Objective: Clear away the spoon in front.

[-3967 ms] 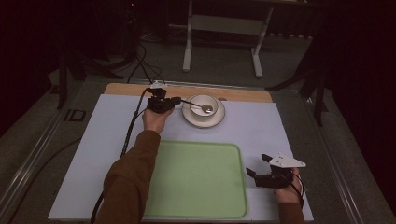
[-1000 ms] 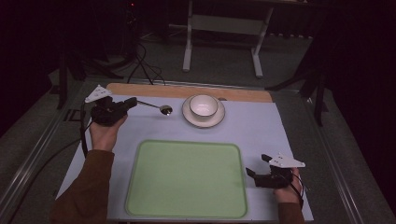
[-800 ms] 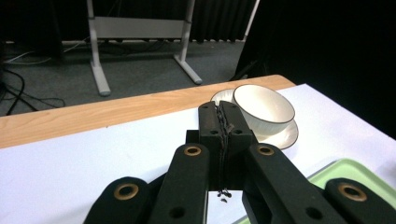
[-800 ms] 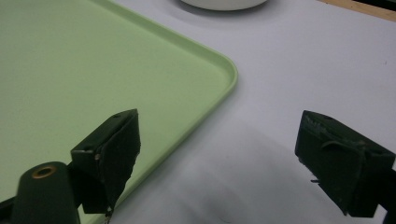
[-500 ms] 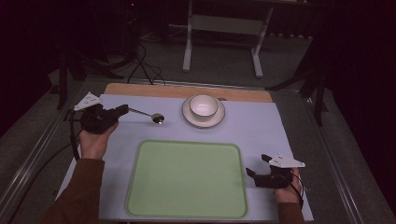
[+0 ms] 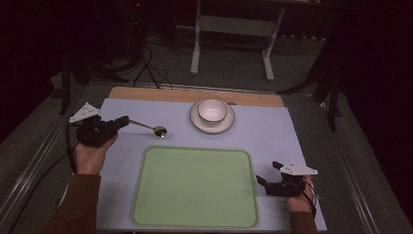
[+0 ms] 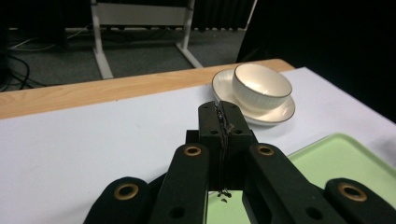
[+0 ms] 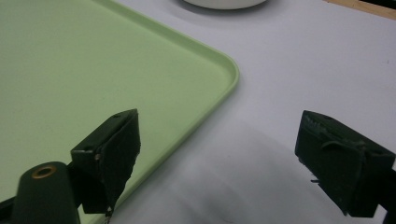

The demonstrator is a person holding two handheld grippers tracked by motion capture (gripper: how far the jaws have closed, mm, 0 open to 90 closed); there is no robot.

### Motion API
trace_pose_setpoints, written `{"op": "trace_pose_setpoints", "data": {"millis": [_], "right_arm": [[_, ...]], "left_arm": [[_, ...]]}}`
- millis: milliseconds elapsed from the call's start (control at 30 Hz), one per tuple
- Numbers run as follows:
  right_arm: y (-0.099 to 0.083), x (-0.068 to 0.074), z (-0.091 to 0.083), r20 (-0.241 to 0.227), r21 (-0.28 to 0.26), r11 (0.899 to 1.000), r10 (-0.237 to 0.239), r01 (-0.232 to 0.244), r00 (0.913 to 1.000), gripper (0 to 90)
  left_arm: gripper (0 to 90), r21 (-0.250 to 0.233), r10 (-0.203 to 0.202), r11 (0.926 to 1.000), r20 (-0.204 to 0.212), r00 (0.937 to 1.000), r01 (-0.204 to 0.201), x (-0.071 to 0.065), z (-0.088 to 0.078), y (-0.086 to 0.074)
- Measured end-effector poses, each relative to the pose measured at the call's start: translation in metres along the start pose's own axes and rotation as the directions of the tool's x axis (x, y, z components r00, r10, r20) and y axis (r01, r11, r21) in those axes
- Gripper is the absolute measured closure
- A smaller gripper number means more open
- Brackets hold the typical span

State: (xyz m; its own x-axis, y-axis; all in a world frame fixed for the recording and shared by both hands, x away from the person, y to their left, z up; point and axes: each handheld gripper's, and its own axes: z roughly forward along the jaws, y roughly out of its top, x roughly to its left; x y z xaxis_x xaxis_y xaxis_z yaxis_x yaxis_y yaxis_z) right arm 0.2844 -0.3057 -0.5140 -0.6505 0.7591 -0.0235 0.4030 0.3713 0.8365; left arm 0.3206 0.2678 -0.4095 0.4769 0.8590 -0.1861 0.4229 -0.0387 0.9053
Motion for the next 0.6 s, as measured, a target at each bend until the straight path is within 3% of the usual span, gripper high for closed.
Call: {"op": "trace_pose_setpoints", "data": {"millis": [600], "right_arm": [[0.000, 0.000, 0.001, -0.002, 0.001, 1.000, 0.001, -0.001, 1.0000, 13.9]], "left_arm": [[89.3, 0.021, -0.026, 0.9994, 0.000, 0.9997, 0.026, 0.006, -0.013, -0.021]]}}
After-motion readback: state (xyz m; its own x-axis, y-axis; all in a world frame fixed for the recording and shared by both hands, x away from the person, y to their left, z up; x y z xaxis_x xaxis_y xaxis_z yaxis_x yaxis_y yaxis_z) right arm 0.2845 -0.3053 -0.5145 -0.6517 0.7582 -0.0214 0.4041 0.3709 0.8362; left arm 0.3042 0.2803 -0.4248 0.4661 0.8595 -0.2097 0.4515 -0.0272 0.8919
